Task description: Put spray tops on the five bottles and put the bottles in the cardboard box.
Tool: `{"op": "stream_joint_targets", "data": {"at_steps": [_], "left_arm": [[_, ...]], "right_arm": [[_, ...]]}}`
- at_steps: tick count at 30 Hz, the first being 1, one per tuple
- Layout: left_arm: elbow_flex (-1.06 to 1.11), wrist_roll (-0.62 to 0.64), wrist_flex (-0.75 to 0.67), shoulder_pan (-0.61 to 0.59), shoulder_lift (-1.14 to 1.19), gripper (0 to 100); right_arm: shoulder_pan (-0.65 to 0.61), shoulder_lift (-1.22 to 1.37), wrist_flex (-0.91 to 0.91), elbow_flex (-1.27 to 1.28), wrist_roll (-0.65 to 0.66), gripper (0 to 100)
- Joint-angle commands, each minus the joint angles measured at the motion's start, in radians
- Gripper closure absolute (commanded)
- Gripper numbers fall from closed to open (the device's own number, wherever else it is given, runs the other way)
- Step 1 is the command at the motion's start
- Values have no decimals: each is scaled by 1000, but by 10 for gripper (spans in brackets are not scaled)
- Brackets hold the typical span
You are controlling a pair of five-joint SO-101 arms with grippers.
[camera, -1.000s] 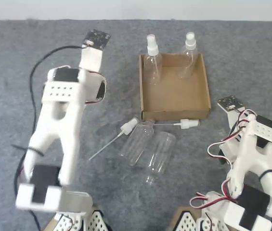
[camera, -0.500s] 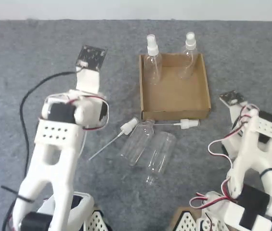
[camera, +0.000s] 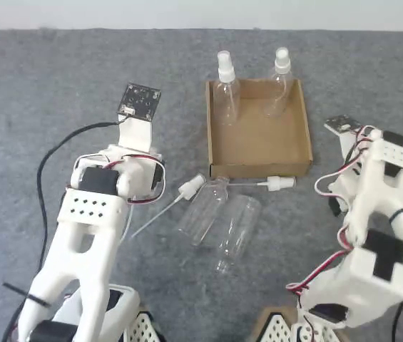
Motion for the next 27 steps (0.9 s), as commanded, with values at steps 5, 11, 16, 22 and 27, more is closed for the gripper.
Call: {"op": "stream_joint_targets", "data": {"at_steps": [5,11,16,22,27], "left_arm": [[-4,8,-23,5,-46,988],[-2,8,-23,5,-46,988],[-2,9,-23,5,-46,988],[-10,11,-23,5,-52,988],[-68,12,-17,-3,-55,988]], "right_arm": [[56,82,5,-86,-11,810],[59,82,12,-157,-15,951],[59,79,31,-219,-17,991],[41,-91,105,-261,-43,992],[-48,-377,102,-193,-167,992]]}}
